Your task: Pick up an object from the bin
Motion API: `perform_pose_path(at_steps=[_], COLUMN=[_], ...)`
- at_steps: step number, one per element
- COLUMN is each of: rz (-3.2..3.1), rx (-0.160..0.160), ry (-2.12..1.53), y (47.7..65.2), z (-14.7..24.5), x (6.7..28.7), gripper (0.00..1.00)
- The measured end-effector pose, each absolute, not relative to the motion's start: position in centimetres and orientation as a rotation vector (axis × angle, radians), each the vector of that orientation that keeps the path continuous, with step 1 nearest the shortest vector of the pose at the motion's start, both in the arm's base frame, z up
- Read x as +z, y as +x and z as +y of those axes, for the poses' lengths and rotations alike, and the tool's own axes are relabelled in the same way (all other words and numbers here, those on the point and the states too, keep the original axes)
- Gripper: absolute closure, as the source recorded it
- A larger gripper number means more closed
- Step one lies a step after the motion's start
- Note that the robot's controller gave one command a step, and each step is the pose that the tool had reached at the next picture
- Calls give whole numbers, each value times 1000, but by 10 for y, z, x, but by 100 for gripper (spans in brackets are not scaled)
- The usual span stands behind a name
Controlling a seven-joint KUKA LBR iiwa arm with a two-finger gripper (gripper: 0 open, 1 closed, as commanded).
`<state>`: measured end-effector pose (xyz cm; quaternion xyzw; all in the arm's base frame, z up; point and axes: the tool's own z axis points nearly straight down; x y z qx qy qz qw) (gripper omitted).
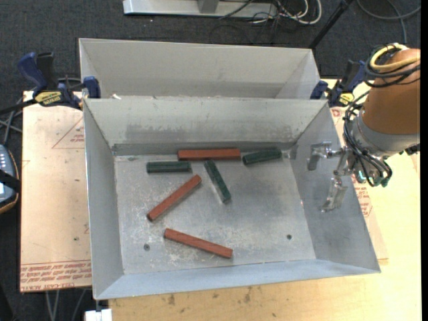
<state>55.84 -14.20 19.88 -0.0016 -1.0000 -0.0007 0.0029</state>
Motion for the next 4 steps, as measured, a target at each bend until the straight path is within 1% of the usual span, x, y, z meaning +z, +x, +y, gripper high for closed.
perform_pose_path(at_steps=[1, 2, 3, 4], rz=[-3143, -3150, -3138, -3146], rx=[0, 1, -3, -3], ry=[0, -57, -3, -19], y=[560, 596, 640, 649], z=[-141, -121, -92, -56], x=[203, 140, 131, 142], gripper=[0, 0, 0, 0])
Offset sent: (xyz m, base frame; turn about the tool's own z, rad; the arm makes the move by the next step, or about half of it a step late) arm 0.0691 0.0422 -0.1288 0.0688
